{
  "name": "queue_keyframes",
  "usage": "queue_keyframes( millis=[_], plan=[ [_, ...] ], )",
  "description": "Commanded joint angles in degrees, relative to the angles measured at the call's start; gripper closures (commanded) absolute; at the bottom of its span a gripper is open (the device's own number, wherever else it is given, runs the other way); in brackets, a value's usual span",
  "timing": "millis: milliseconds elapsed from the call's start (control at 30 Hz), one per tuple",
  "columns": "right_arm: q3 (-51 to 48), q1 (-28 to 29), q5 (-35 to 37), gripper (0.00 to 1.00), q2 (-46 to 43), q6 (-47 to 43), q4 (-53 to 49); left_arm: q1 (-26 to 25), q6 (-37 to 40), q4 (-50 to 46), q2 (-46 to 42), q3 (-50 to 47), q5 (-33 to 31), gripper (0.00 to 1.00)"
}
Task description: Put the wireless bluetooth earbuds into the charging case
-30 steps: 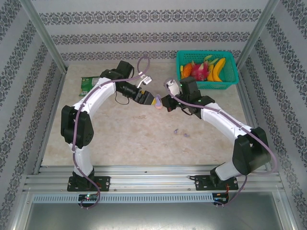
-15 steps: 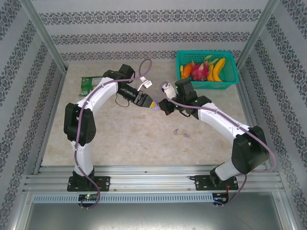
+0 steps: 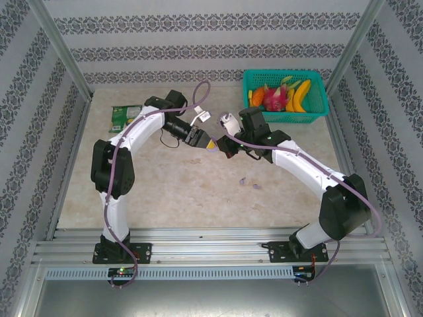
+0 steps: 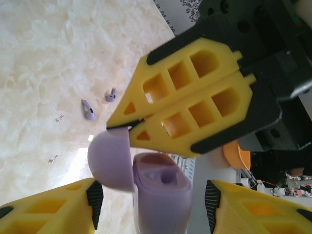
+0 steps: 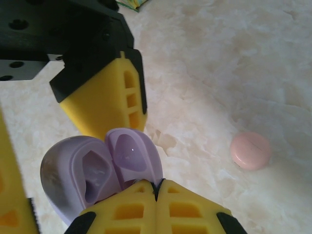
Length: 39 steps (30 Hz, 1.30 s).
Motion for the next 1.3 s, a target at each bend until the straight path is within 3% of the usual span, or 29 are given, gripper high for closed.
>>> queue_keyframes(
  millis=[0, 167, 733, 1100, 1267],
  plan=[
    [1.80, 0.63, 0.75, 1.00, 0.44, -1.76, -0.96, -0.55, 2.70, -3.04, 1.53, 1.67, 2.10, 0.43],
    [1.80, 0.72, 1.31, 1.00, 0.47, -2.11, -1.40, -0.82, 2.96, -3.42, 1.92, 1.67, 2.37, 0.50],
    [1.62, 0.69, 1.99, 1.00, 0.34, -2.48, -1.76, -0.94, 2.66, -2.62, 2.47, 1.83, 3.32, 0.60],
    [1.54, 0.61, 2.98, 1.00, -0.74, -1.96, -1.75, -1.11, 1.87, -0.96, 2.58, 1.81, 3.68, 0.78],
    [0.86, -0.57, 3.05, 0.72, -2.88, 0.07, -1.83, -1.14, 0.28, 1.91, 1.63, 0.60, 3.52, 0.87]
  ],
)
